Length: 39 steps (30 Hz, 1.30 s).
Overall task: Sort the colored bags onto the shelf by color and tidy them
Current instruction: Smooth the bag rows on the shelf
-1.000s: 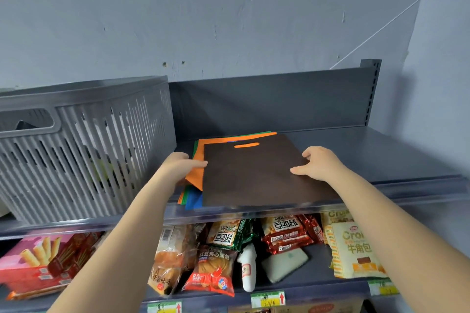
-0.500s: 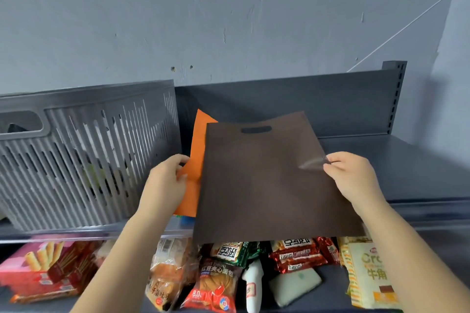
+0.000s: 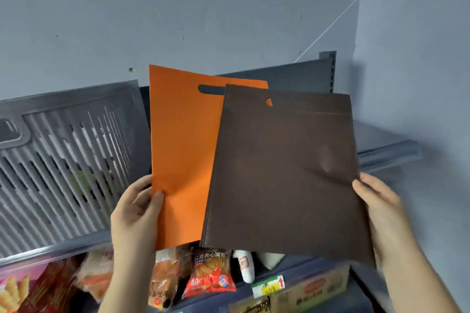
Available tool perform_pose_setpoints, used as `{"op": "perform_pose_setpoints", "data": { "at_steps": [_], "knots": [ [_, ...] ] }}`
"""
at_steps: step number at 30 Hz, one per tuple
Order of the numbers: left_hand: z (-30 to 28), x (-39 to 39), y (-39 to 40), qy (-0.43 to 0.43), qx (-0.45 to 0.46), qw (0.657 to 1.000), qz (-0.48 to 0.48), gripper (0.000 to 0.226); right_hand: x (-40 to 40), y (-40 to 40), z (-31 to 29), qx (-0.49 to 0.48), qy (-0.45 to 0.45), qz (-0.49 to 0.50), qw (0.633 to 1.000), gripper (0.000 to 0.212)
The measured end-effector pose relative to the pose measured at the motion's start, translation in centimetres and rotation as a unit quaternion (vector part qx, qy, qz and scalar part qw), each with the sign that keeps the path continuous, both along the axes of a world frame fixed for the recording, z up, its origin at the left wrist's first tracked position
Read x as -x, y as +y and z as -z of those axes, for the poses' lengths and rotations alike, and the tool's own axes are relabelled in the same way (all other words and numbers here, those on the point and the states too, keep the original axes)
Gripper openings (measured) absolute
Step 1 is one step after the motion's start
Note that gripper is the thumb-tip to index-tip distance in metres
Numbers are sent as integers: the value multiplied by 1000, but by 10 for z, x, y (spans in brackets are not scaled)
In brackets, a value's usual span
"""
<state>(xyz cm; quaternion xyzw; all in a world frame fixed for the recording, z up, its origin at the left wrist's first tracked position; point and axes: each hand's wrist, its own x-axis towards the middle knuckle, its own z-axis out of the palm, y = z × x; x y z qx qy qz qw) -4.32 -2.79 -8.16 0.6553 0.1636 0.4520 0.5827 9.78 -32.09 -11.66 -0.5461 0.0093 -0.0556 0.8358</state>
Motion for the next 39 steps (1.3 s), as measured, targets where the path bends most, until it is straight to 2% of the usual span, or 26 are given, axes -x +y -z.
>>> {"op": "perform_pose_setpoints", "data": {
  "at_steps": [3,9,14,19,24,32,39],
  "knots": [
    [12,8,-2,-12,29,998,50,28,43,-17,5,-17,25,28,999,26],
    [41,28,-10,8,38,985,166,33,153,-52,18,-13,58,164,985,17],
    [62,38,-43,15,49,965,259,32,229,-80,37,-72,58,261,961,19],
    [69,44,-93,24,37,940,339,32,286,-120,47,-81,62,339,935,21],
    [66,38,-141,32,41,916,398,30,323,-163,42,-51,74,400,912,19],
    [57,26,-203,16,-3,909,417,31,336,-252,36,7,102,454,885,16],
    [51,16,-217,2,-8,913,408,32,318,-322,54,169,197,486,835,18]
  ]
}}
